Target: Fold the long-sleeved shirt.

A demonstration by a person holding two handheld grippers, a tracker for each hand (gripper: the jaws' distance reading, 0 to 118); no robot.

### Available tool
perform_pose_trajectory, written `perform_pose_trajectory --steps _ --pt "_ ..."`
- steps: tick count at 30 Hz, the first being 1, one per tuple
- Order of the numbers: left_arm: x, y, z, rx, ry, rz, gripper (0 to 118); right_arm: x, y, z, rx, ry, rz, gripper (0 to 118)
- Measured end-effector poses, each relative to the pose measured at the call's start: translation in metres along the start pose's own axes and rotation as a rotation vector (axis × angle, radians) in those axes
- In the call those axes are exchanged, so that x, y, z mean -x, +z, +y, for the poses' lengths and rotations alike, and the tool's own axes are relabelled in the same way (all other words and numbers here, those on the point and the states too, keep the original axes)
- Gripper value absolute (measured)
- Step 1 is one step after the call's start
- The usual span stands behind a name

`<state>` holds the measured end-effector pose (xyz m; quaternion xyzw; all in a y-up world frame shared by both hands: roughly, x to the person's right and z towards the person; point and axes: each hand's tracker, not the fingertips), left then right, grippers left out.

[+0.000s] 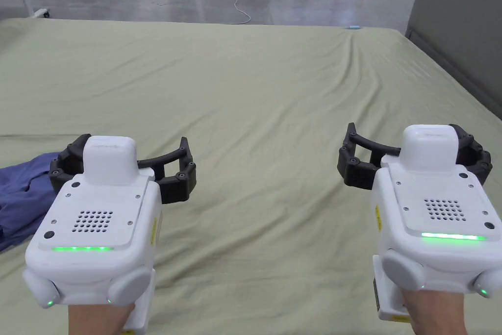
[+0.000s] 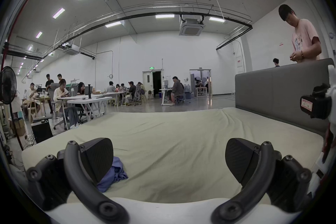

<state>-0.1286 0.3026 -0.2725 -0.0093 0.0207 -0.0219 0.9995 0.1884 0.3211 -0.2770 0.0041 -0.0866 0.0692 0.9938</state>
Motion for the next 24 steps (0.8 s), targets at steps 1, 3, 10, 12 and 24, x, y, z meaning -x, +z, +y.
perform_pose_trajectory --steps 1,3,10,12,24 --pt "-0.001 0.001 0.000 -0.002 -0.001 0.004 118 0.000 0.000 0.000 -0.001 -0.005 0.002 118" --pt "0.000 0.001 0.000 -0.003 -0.001 -0.004 118 0.001 0.001 0.000 0.011 -0.015 0.009 118" --pt "-0.002 0.008 0.000 0.013 -0.057 0.051 0 0.005 0.000 0.003 0.059 -0.010 -0.046 0" --pt "0.004 0.006 0.000 0.028 -0.031 0.016 0 0.004 -0.001 0.004 0.072 -0.007 0.006 0" --pt "0.065 0.021 0.000 0.024 -0.010 0.218 0 0.075 -0.013 0.013 0.065 -0.061 0.158 0"
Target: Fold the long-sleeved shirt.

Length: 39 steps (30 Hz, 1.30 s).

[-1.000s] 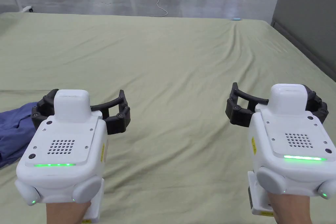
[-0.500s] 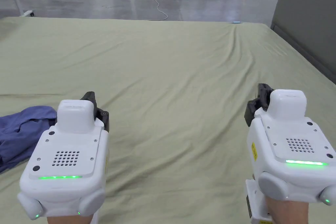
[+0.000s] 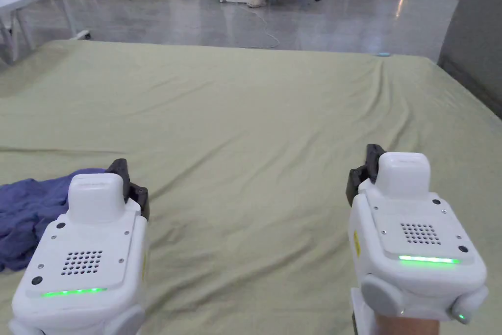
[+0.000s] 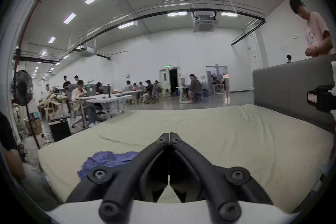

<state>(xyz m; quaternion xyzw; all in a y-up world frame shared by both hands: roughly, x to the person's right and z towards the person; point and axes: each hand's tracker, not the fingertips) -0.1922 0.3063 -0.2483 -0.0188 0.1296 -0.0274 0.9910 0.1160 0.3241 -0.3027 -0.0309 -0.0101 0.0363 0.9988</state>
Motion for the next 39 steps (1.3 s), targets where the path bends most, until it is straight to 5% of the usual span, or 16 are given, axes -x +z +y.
perform_pose_trajectory --steps 5,9,16,17,18,19,20,21,23,29,30,31,32,39 --pt "0.058 0.018 0.007 0.040 0.006 0.197 0 0.095 -0.004 0.008 -0.034 0.009 0.259 0" --pt "0.091 0.025 0.011 0.063 0.044 0.286 0 0.148 0.002 0.008 -0.052 -0.004 0.356 0" --pt "0.092 -0.007 0.014 0.164 0.077 0.214 0 0.162 0.006 0.000 -0.032 0.021 0.423 0" --pt "0.091 -0.024 0.011 0.233 0.100 0.206 6 0.163 0.005 -0.002 -0.030 0.026 0.425 0" --pt "0.094 -0.039 0.008 0.298 0.131 0.197 23 0.163 0.004 -0.003 -0.025 0.029 0.423 0" --pt "0.102 -0.061 0.001 0.376 0.187 0.180 62 0.159 0.005 -0.005 -0.018 0.031 0.421 0" --pt "0.111 -0.082 -0.008 0.462 0.219 0.154 87 0.158 0.004 -0.007 -0.012 0.034 0.421 0" --pt "0.120 -0.103 -0.018 0.581 0.251 0.127 100 0.158 0.003 -0.008 -0.004 0.034 0.419 0" --pt "0.140 -0.141 -0.040 0.726 0.310 0.105 102 0.158 0.004 -0.011 0.019 0.018 0.420 0" --pt "0.171 -0.225 -0.108 0.961 0.217 0.130 96 0.166 -0.001 -0.022 0.067 0.050 0.448 0" --pt "0.173 -0.228 -0.113 0.973 0.221 0.139 76 0.165 -0.001 -0.023 0.070 0.052 0.445 0" --pt "0.174 -0.232 -0.116 0.982 0.230 0.150 16 0.164 -0.003 -0.023 0.073 0.049 0.442 0" --pt "0.173 -0.231 -0.115 0.967 0.241 0.155 0 0.163 -0.004 -0.024 0.079 0.042 0.441 0" --pt "0.142 -0.215 -0.063 0.807 0.228 -0.072 0 0.149 -0.017 -0.028 0.105 0.056 0.415 0"
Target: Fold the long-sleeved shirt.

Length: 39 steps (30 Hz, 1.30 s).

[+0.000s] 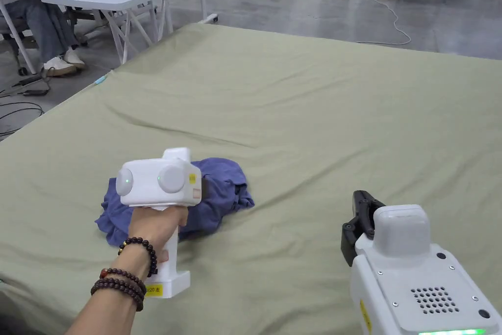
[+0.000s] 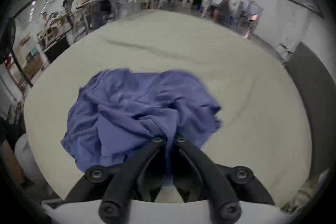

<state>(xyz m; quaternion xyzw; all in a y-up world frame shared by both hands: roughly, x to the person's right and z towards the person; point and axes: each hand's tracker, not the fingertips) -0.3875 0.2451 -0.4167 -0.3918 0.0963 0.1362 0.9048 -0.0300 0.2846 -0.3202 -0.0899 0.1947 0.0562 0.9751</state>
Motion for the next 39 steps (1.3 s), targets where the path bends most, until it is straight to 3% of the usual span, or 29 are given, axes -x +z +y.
perform_pose_trajectory --steps 6,9,13,17,21,22,24,25,26,28,36,37,39 --pt "-0.124 0.041 0.002 -0.079 -0.112 -0.329 0 -0.052 0.023 0.005 -0.032 -0.052 -0.126 0" --pt "-0.220 0.045 -0.007 -0.070 -0.228 -0.469 0 -0.093 0.044 0.008 -0.054 -0.063 -0.235 0" --pt "-0.353 0.028 -0.038 0.033 -0.284 -0.710 0 -0.152 0.080 0.008 -0.050 -0.078 -0.426 0" --pt "-0.454 0.003 -0.094 0.108 -0.379 -0.787 0 -0.204 0.110 -0.001 -0.008 -0.106 -0.550 0" --pt "-0.472 -0.006 -0.125 0.146 -0.389 -0.772 3 -0.228 0.126 -0.011 0.046 -0.129 -0.612 0" --pt "-0.458 -0.005 -0.123 0.116 -0.363 -0.769 22 -0.231 0.129 -0.014 0.046 -0.152 -0.612 0" --pt "-0.437 -0.002 -0.112 0.087 -0.301 -0.781 95 -0.230 0.129 -0.015 0.046 -0.169 -0.611 0" --pt "-0.424 0.005 -0.104 0.057 -0.279 -0.760 113 -0.228 0.128 -0.015 0.047 -0.169 -0.603 0" --pt "-0.407 0.011 -0.095 0.018 -0.260 -0.724 118 -0.225 0.125 -0.015 0.049 -0.169 -0.592 0" --pt "-0.367 0.038 -0.084 -0.172 -0.215 -0.696 118 -0.218 0.122 -0.013 0.042 -0.165 -0.555 0" --pt "-0.231 0.122 -0.133 -0.387 -0.288 -0.304 114 -0.185 0.114 -0.010 0.043 -0.141 -0.476 0" --pt "-0.219 0.129 -0.146 -0.398 -0.325 -0.285 88 -0.182 0.114 -0.012 0.043 -0.137 -0.476 0" --pt "-0.206 0.137 -0.167 -0.427 -0.403 -0.286 1 -0.177 0.113 -0.012 0.056 -0.133 -0.461 0"
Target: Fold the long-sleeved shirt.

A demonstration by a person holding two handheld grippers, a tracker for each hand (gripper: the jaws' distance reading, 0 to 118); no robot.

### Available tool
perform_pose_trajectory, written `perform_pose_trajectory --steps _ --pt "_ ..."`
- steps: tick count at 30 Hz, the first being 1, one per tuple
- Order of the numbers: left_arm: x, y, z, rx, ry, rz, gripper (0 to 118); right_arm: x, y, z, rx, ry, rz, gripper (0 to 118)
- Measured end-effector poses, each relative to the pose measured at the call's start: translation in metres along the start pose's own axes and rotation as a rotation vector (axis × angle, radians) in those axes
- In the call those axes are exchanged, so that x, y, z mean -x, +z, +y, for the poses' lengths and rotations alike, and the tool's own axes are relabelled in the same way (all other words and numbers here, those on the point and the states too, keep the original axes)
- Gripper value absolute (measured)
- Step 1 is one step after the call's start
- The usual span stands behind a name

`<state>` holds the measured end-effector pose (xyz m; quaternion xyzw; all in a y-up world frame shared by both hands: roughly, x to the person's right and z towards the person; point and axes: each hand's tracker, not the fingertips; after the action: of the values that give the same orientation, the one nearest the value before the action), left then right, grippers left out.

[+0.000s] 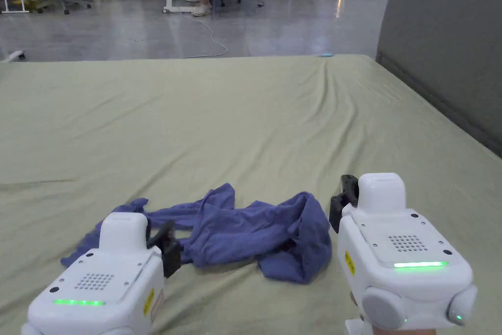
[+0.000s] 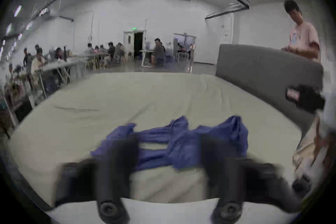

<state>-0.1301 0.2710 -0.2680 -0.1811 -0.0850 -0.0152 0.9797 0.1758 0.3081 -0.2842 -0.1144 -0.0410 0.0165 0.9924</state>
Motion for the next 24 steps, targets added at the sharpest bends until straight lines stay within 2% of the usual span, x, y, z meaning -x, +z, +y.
perform_pose_trajectory --steps 8,9,10,11,12,15,17,20,24 --pt "-0.003 -0.011 -0.007 0.106 0.047 -0.045 0 0.003 0.006 0.000 0.019 0.005 0.006 0" --pt "-0.004 -0.018 -0.005 0.110 0.052 -0.041 10 0.002 0.006 0.000 0.018 0.006 0.004 0" --pt "-0.001 -0.031 -0.003 0.137 0.073 -0.074 59 0.001 0.005 0.000 0.017 0.008 0.002 0" --pt "0.001 -0.045 -0.001 0.227 0.109 -0.106 97 -0.001 0.004 0.000 0.018 0.006 0.003 0" --pt "0.002 -0.060 0.002 0.266 0.132 -0.124 115 -0.003 0.003 0.000 0.022 0.002 0.005 0" --pt "0.009 -0.110 0.012 0.281 0.227 -0.150 118 -0.008 0.000 -0.002 0.034 -0.010 0.001 0" --pt "0.010 -0.158 0.022 0.369 0.194 -0.108 118 -0.012 -0.003 -0.005 0.043 -0.017 0.000 0" --pt "0.003 -0.224 0.025 0.544 0.143 -0.130 117 -0.018 -0.008 -0.009 0.064 -0.017 -0.008 0" --pt "-0.009 -0.271 0.010 0.646 0.092 -0.126 111 -0.026 -0.015 -0.013 0.095 -0.022 -0.021 0"
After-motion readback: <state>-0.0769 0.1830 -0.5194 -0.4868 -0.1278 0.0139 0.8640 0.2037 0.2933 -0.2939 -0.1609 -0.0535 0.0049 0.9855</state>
